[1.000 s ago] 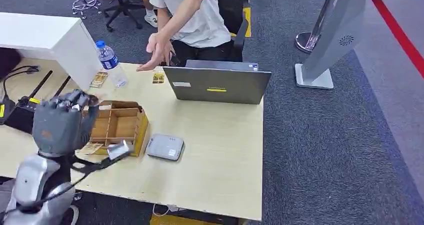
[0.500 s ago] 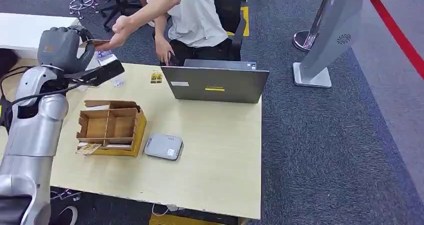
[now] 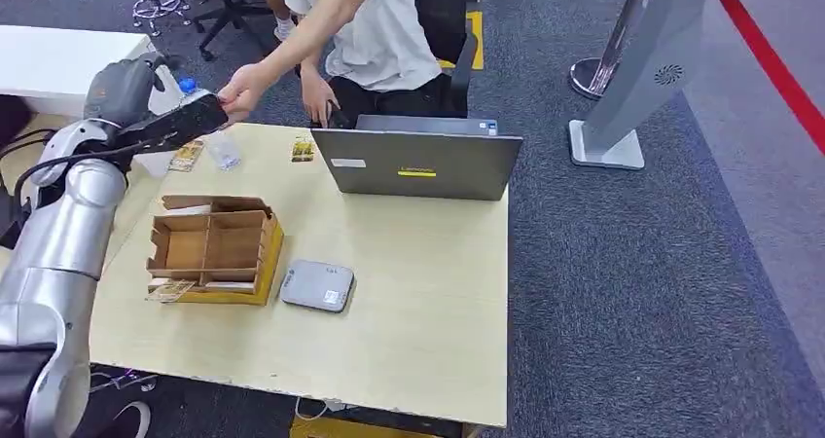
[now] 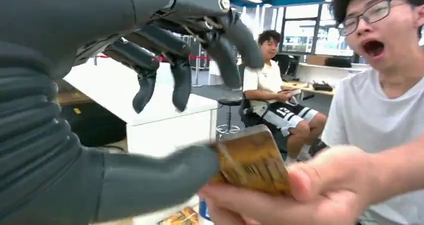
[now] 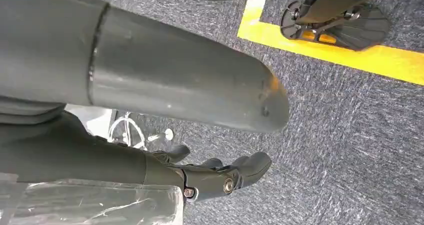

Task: Pass the card to the sensor for recognition and then transmit it.

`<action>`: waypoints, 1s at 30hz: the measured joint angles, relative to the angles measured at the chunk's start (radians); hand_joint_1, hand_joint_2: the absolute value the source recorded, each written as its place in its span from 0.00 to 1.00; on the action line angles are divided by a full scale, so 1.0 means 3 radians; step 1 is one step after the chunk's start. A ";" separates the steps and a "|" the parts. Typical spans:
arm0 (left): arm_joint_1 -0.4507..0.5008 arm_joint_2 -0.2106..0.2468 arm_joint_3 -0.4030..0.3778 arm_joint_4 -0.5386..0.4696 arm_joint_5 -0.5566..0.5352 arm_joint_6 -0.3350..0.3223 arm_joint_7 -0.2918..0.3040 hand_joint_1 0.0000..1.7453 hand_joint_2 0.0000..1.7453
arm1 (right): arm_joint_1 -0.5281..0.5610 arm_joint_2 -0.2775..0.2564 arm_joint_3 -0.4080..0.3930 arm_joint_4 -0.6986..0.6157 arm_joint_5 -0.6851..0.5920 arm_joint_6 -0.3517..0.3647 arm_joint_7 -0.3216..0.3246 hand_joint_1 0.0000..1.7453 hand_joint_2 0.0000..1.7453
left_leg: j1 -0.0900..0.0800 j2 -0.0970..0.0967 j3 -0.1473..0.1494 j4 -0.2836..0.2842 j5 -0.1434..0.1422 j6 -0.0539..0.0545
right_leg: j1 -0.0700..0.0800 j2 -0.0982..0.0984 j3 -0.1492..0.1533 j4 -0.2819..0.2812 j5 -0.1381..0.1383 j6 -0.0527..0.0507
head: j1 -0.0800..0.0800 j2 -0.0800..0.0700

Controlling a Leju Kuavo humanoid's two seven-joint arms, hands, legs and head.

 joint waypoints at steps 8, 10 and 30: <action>0.0133 0.0265 0.0001 -0.0023 0.0183 -0.0014 0.0015 0.00 1.00 | 0.0003 0.0000 -0.0001 0.0000 0.0000 -0.0006 -0.0016 0.00 0.00 | 0.0000 0.0009 -0.0004 -0.0002 0.0000 -0.0001 | 0.0000 0.0008 -0.0004 0.0003 0.0000 0.0000 | 0.0001 0.0000; 0.0176 0.0429 0.0012 -0.0072 0.0268 -0.0033 0.0019 0.00 1.00 | 0.0012 0.0000 -0.0004 0.0000 0.0000 -0.0011 -0.0025 0.00 0.00 | 0.0001 0.0015 -0.0006 -0.0002 -0.0001 -0.0001 | 0.0000 0.0015 -0.0006 0.0004 0.0000 -0.0001 | 0.0000 0.0000; 0.1745 0.2537 0.3090 0.1611 0.1726 0.0198 -0.0580 0.00 1.00 | 0.0075 -0.0037 -0.0197 0.0000 0.0037 -0.0053 -0.0095 0.00 0.00 | 0.0006 0.0020 0.0011 -0.0012 -0.0038 -0.0019 | 0.0005 0.0025 -0.0005 0.0006 -0.0048 -0.0012 | -0.0004 0.0000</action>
